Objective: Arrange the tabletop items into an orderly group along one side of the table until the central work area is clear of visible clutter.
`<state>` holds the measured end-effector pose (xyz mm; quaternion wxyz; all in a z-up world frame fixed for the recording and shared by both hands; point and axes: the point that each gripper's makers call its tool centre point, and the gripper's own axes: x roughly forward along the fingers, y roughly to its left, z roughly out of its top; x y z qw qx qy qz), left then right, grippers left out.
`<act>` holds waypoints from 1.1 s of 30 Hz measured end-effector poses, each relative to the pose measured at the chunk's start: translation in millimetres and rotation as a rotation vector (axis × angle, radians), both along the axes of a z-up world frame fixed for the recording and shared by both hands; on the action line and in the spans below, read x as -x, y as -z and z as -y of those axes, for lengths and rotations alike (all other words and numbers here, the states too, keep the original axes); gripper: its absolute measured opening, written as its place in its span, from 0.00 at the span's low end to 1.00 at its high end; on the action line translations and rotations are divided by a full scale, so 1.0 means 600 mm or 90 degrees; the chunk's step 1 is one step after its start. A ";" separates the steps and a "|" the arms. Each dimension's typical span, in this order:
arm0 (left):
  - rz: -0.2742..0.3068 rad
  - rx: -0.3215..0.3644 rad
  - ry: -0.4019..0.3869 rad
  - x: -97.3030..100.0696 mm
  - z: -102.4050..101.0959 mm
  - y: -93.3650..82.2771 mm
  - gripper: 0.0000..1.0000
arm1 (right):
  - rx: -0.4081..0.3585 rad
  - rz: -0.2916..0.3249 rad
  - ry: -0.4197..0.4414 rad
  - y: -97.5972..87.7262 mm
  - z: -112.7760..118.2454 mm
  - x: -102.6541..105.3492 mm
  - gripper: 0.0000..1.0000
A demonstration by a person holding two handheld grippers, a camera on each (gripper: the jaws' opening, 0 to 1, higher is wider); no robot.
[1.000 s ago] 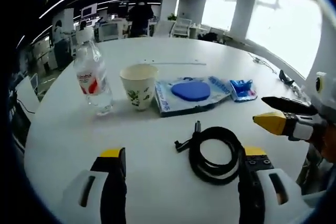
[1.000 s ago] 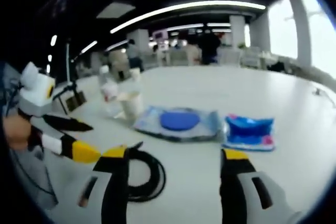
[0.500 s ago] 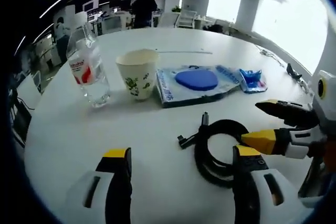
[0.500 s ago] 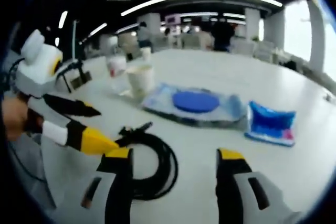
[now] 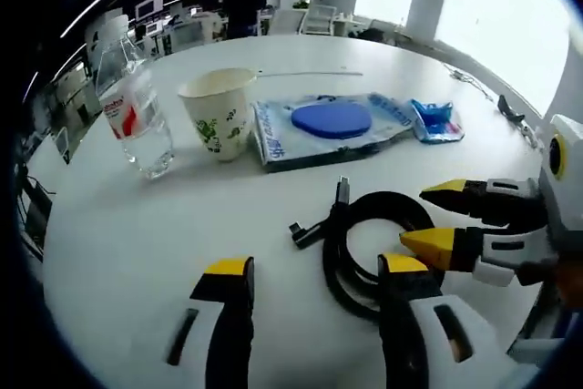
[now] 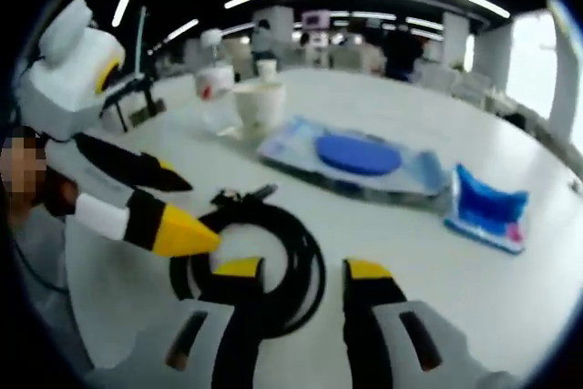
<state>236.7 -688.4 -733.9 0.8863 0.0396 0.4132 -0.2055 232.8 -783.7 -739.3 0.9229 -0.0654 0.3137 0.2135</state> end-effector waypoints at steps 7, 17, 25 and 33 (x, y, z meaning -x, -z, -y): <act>-0.008 -0.004 0.005 0.004 0.007 0.011 0.38 | -0.016 -0.004 0.005 0.001 -0.003 0.002 0.19; -0.047 0.039 -0.003 0.014 0.023 0.014 0.12 | -0.034 -0.019 0.009 -0.005 -0.004 0.002 0.02; -0.040 0.071 -0.015 0.008 0.034 -0.009 0.07 | -0.040 -0.002 0.029 -0.021 0.011 0.004 0.00; -0.015 0.093 0.036 0.000 0.105 -0.046 0.06 | -0.041 0.035 0.081 -0.057 0.081 0.009 0.00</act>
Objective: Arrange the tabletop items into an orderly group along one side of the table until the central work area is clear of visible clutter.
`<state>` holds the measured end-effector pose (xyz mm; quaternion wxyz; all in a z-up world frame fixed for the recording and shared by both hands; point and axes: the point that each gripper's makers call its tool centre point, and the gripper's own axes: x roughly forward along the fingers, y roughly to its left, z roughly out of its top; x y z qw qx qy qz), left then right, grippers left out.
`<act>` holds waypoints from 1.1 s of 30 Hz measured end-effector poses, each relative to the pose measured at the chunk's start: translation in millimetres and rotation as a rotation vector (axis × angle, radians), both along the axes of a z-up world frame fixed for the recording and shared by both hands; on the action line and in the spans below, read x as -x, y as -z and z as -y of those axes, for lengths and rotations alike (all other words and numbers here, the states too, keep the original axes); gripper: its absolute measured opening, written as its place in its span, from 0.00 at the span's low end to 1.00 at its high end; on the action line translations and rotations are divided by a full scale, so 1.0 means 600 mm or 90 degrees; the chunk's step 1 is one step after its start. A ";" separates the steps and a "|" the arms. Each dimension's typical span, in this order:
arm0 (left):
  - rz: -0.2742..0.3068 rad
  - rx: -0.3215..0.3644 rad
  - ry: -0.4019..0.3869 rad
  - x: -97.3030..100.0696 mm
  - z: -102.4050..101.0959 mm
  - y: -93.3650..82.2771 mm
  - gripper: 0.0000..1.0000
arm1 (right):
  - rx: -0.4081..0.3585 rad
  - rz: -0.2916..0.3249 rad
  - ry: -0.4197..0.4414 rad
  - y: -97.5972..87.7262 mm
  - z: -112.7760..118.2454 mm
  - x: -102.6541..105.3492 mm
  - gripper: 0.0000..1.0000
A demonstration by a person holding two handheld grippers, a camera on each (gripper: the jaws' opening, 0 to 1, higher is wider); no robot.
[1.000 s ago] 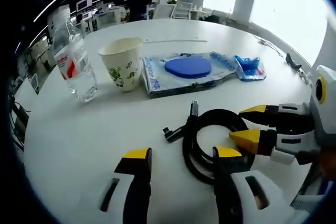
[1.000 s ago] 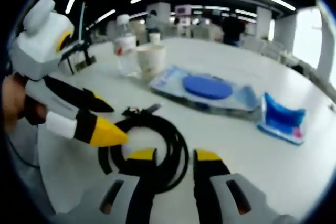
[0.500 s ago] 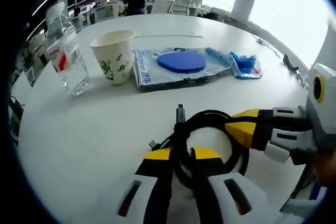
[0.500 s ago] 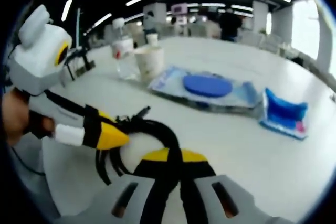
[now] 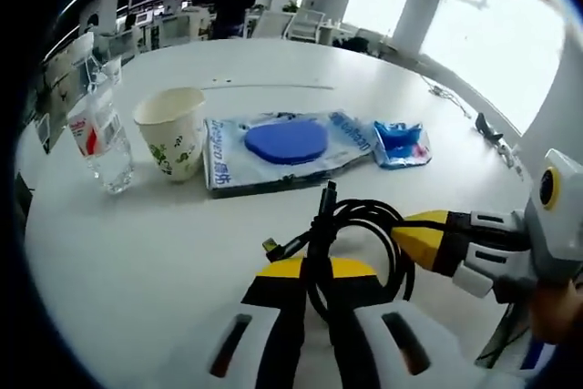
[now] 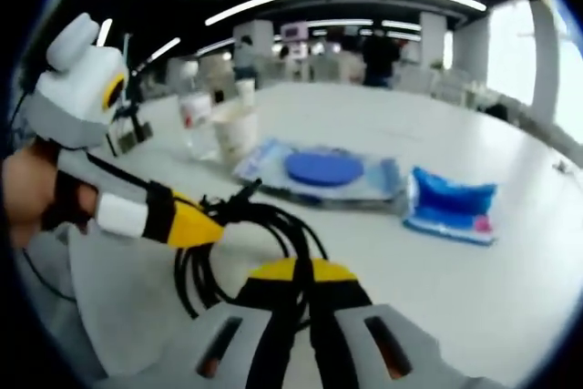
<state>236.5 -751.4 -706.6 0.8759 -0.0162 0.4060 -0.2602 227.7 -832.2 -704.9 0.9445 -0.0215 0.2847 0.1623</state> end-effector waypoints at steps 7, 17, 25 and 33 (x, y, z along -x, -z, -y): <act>0.006 0.028 0.040 0.003 0.076 -0.020 0.06 | 0.008 0.019 0.048 -0.026 0.075 0.011 0.00; -0.004 0.057 0.087 0.001 0.187 -0.032 0.06 | 0.035 0.025 0.102 -0.047 0.184 0.015 0.00; -0.009 0.058 0.108 -0.006 0.250 -0.023 0.07 | 0.038 0.014 0.126 -0.037 0.247 0.010 0.00; -0.015 0.043 0.112 -0.022 0.266 0.002 0.07 | 0.036 -0.004 0.115 -0.012 0.262 -0.009 0.00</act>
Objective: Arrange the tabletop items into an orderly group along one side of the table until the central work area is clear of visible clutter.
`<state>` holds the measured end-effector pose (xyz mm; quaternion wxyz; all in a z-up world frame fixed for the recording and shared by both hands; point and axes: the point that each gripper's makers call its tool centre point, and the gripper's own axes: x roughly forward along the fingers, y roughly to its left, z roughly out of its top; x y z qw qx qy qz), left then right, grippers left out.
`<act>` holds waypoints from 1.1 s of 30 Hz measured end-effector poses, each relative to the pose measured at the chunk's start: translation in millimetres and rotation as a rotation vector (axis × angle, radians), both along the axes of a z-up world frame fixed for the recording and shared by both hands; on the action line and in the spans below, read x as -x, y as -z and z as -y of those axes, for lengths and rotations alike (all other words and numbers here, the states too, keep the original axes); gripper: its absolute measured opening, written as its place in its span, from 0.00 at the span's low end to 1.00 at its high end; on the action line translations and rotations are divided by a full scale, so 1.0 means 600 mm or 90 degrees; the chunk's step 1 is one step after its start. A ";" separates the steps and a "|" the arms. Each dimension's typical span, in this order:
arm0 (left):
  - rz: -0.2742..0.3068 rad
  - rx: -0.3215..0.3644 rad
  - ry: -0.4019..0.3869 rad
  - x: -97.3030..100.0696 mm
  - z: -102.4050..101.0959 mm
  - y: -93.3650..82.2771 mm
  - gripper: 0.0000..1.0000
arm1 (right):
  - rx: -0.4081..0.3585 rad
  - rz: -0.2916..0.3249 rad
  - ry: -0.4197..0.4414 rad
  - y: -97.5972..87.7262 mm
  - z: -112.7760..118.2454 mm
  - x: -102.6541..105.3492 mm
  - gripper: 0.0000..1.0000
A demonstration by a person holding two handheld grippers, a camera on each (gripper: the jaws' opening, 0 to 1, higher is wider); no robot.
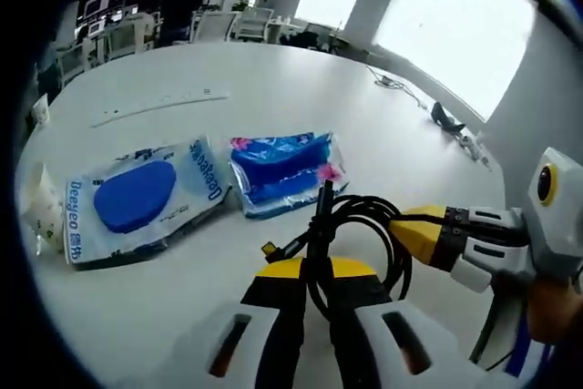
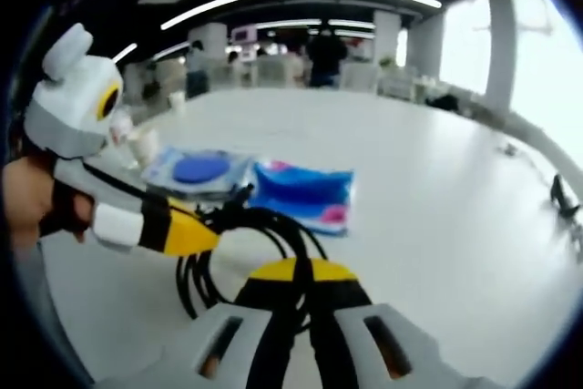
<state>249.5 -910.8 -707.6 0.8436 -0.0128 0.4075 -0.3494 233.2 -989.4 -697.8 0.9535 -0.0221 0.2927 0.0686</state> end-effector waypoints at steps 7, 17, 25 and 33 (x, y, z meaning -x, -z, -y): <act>-0.005 -0.013 -0.008 -0.010 -0.001 0.020 0.07 | -0.013 -0.012 -0.008 0.021 0.001 -0.012 0.00; -0.026 -0.029 -0.017 -0.015 -0.004 0.042 0.08 | -0.030 -0.027 -0.014 0.045 -0.001 -0.019 0.00; -0.029 -0.033 -0.005 -0.019 -0.003 0.052 0.09 | -0.037 -0.031 -0.008 0.054 0.000 -0.024 0.00; -0.030 -0.030 -0.003 -0.020 -0.002 0.054 0.09 | -0.041 -0.032 -0.001 0.057 0.000 -0.026 0.00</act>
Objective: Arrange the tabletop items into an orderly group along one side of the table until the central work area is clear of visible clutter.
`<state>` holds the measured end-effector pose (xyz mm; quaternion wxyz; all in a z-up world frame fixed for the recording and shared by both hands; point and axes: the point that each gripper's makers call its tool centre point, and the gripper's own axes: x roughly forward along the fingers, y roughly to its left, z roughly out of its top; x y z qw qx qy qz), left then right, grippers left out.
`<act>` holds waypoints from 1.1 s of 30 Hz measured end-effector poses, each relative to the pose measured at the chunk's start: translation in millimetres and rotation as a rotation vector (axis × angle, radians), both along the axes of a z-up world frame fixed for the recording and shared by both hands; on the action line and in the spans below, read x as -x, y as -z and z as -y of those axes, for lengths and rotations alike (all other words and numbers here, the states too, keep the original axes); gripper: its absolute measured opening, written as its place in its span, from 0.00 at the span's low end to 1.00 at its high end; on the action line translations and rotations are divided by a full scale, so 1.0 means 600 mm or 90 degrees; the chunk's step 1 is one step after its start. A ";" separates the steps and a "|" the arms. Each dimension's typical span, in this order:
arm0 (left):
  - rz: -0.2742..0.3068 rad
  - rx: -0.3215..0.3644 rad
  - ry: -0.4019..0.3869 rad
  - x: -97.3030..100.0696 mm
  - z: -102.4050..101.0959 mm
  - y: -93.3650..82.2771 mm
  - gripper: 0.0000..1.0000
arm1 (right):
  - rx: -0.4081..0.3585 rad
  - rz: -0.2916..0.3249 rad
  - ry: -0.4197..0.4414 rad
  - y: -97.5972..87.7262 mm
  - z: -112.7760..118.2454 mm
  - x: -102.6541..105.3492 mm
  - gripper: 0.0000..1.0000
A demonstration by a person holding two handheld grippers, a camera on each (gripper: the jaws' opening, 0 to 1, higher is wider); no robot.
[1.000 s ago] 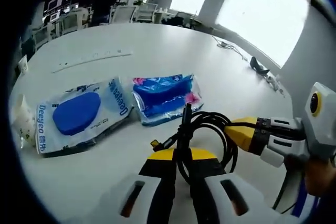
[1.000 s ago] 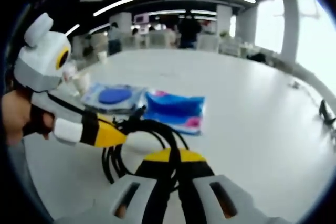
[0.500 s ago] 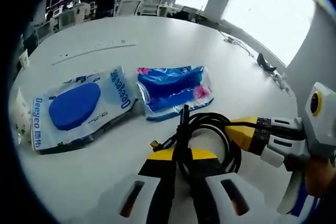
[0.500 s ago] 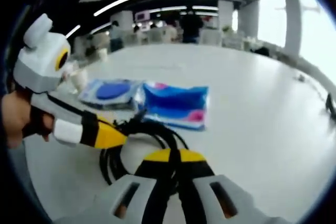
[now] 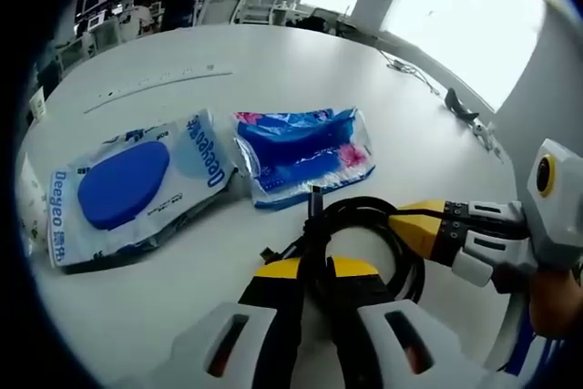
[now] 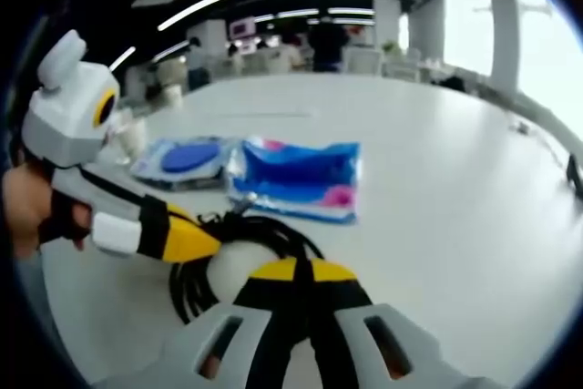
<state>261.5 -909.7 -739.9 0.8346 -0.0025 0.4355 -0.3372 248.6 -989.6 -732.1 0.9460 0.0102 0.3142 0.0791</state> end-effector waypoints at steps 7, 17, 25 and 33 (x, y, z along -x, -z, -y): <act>0.008 -0.003 0.006 0.003 0.001 -0.001 0.11 | -0.006 0.002 0.004 0.002 0.001 0.000 0.00; 0.008 -0.002 -0.002 0.007 -0.005 -0.003 0.15 | -0.007 0.001 0.008 0.004 0.003 -0.003 0.00; 0.019 -0.006 -0.005 0.010 -0.019 -0.009 0.21 | -0.013 0.002 0.016 0.004 0.004 -0.005 0.00; 0.040 -0.003 -0.016 0.001 -0.029 -0.016 0.33 | 0.055 0.047 -0.018 -0.006 0.007 -0.009 0.13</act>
